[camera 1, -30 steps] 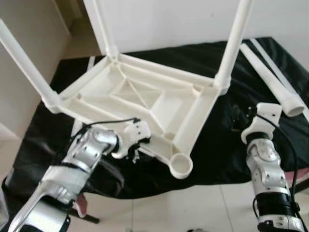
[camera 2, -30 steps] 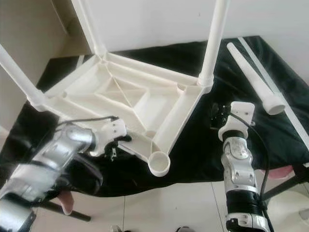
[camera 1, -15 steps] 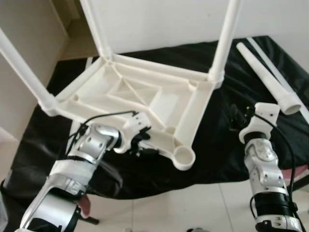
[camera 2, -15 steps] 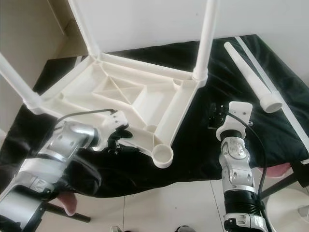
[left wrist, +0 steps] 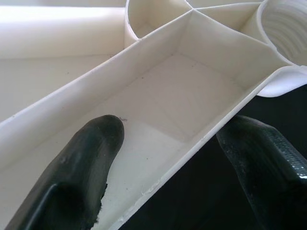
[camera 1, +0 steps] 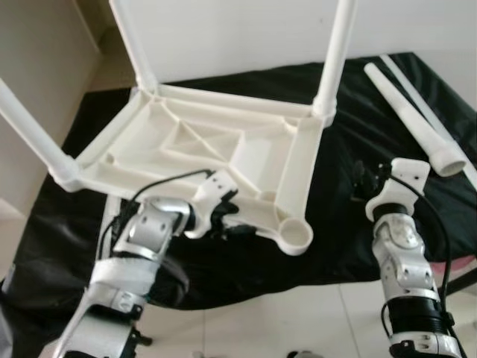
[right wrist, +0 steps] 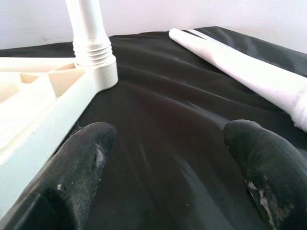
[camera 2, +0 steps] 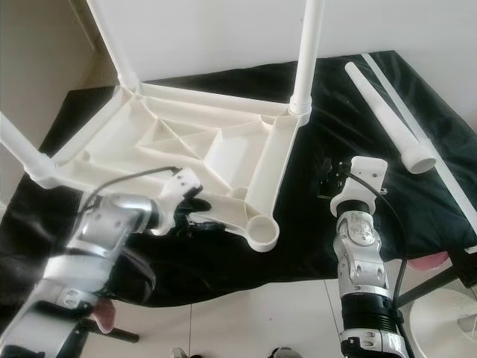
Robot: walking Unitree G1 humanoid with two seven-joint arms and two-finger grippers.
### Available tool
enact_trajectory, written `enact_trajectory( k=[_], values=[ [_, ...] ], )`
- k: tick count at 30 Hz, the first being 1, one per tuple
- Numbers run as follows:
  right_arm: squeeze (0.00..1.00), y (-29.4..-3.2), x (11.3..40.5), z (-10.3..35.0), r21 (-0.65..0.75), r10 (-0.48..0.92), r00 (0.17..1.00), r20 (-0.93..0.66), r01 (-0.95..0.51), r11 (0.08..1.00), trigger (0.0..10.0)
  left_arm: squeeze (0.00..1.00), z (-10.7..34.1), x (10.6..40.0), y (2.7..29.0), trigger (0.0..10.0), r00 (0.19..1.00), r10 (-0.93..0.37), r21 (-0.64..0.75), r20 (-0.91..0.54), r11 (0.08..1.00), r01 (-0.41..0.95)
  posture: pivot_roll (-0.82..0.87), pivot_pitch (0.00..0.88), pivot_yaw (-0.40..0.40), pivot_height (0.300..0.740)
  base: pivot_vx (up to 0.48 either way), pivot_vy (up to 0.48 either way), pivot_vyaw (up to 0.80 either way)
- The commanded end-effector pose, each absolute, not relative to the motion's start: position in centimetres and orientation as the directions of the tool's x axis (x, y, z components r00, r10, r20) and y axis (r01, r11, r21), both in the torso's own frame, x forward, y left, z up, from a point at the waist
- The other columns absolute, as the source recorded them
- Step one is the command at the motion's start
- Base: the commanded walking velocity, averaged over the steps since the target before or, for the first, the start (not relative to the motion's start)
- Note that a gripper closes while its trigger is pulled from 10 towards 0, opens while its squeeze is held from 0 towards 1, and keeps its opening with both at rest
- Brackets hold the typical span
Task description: Building children table
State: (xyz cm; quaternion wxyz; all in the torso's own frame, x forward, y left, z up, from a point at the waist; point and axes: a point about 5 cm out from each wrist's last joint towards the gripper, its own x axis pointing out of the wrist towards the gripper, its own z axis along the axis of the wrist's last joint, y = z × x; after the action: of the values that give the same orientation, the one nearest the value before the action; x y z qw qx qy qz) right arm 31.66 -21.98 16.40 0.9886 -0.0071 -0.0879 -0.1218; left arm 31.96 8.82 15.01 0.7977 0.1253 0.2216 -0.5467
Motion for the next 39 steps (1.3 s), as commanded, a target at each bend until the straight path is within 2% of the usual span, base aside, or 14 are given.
enact_trajectory(
  k=[1, 6, 11, 19, 22, 25, 28, 34, 39],
  values=[
    [0.0, -21.6, 31.9, 16.3, 0.014, -0.226, 0.96, 0.167, 0.227, 0.974, 10.0, 0.0, 12.0, 32.9, 10.8, 10.0, 0.675, -0.473, 0.142, -0.566, 0.751, 0.645, -0.06, 0.108, 0.061, 0.74, 0.0, 0.0, 0.0],
    [0.0, -21.4, 32.1, 16.4, 0.013, -0.217, 0.961, 0.171, 0.218, 0.976, 10.0, 0.0, 12.2, 32.8, 10.2, 10.0, 0.668, -0.496, 0.119, -0.555, 0.747, 0.654, -0.06, 0.104, 0.057, 0.74, 0.0, 0.0, 0.0],
    [0.0, -21.3, 32.2, 16.6, 0.002, -0.21, 0.961, 0.179, 0.213, 0.977, 10.0, 0.0, 14.1, 33.4, 9.9, 10.0, 0.703, -0.518, 0.113, -0.487, 0.761, 0.639, -0.07, 0.097, 0.055, 0.74, 0.0, 0.0, 0.0],
    [0.0, -21.6, 32.1, 16.6, 0.004, -0.219, 0.958, 0.183, 0.222, 0.975, 10.0, 0.0, 16.6, 32.9, 9.0, 10.0, 0.662, -0.648, 0.089, -0.377, 0.686, 0.722, -0.08, 0.086, 0.064, 0.74, 0.0, 0.0, 0.0],
    [0.0, -21.9, 32.1, 16.7, 0.0, -0.225, 0.956, 0.189, 0.229, 0.973, 10.0, 0.0, 16.9, 32.2, 8.8, 10.0, 0.613, -0.692, 0.155, -0.382, 0.606, 0.78, -0.08, 0.082, 0.064, 0.74, 0.0, 0.0, 0.0],
    [0.0, -22.0, 32.1, 16.8, -0.002, -0.229, 0.954, 0.191, 0.234, 0.972, 10.0, 0.0, 16.6, 32.4, 9.3, 10.0, 0.637, -0.659, 0.196, -0.4, 0.617, 0.762, -0.08, 0.08, 0.068, 0.74, 0.0, 0.0, 0.0],
    [0.0, -22.2, 32.0, 16.9, -0.002, -0.236, 0.952, 0.195, 0.241, 0.971, 10.0, 0.0, 15.4, 33.3, 10.7, 10.0, 0.697, -0.54, 0.296, -0.472, 0.648, 0.702, -0.08, 0.076, 0.07, 0.74, 0.0, 0.0, 0.0],
    [0.0, -22.2, 32.0, 16.9, 0.0, -0.237, 0.952, 0.195, 0.242, 0.97, 10.0, 0.0, 14.5, 33.6, 11.7, 10.0, 0.721, -0.475, 0.261, -0.505, 0.712, 0.652, -0.08, 0.077, 0.069, 0.74, 0.0, 0.0, 0.0],
    [0.0, -22.2, 32.1, 16.9, 0.002, -0.236, 0.952, 0.195, 0.24, 0.971, 10.0, 0.0, 14.1, 34.2, 13.4, 10.0, 0.769, -0.367, 0.282, -0.524, 0.777, 0.563, -0.08, 0.078, 0.064, 0.74, 0.0, 0.0, 0.0]
  ],
)
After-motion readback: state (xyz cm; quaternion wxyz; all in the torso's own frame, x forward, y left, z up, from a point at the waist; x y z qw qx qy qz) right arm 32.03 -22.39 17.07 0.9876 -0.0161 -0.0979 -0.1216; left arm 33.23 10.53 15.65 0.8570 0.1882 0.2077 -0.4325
